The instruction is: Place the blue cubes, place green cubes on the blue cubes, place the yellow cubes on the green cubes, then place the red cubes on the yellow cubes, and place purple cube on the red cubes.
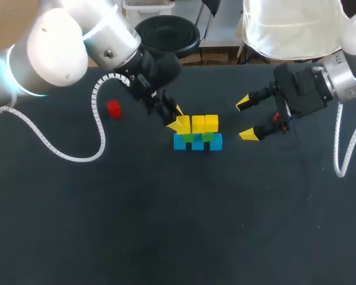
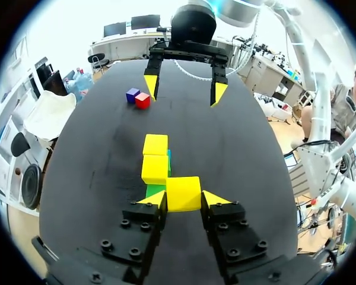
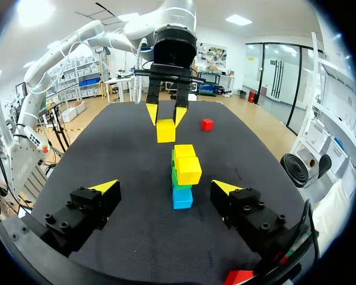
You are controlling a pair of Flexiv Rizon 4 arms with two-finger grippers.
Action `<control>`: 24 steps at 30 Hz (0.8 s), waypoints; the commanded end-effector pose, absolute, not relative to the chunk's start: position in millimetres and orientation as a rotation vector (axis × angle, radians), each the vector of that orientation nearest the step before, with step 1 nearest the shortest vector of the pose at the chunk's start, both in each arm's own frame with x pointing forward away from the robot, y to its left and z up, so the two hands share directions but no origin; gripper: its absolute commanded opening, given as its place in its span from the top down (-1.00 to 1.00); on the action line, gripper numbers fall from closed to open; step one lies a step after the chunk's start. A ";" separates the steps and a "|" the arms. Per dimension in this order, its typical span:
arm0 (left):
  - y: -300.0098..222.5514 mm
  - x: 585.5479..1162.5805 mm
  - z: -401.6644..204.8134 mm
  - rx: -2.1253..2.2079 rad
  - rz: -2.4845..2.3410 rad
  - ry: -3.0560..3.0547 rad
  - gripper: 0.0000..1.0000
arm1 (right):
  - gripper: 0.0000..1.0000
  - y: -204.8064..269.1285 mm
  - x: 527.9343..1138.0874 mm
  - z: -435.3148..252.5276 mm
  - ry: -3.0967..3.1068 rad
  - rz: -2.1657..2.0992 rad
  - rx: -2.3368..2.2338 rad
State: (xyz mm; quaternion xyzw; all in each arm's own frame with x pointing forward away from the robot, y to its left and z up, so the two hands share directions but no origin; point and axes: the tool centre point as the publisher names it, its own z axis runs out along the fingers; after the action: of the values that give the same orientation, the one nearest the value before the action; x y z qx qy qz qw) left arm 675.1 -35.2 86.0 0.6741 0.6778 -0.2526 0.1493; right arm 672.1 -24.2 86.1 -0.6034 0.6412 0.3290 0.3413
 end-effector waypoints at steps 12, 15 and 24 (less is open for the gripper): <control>-35.6 676.1 83.8 1.940 -0.667 1.984 1.00 | -1.00 -24.7 672.0 86.0 1.666 0.857 -1.569; -35.6 676.1 83.8 1.940 -0.667 1.984 1.00 | -1.00 -24.7 672.0 86.0 1.666 0.857 -1.569; -35.6 676.1 83.8 1.940 -0.667 1.984 1.00 | -1.00 -24.7 672.0 86.0 1.666 0.857 -1.569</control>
State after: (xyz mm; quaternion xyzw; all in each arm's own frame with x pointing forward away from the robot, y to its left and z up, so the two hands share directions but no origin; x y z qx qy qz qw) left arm 676.4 -35.9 83.6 0.6725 0.6880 -0.2318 0.1434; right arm 672.1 -24.2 86.1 -0.6034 0.6412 0.3291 0.3413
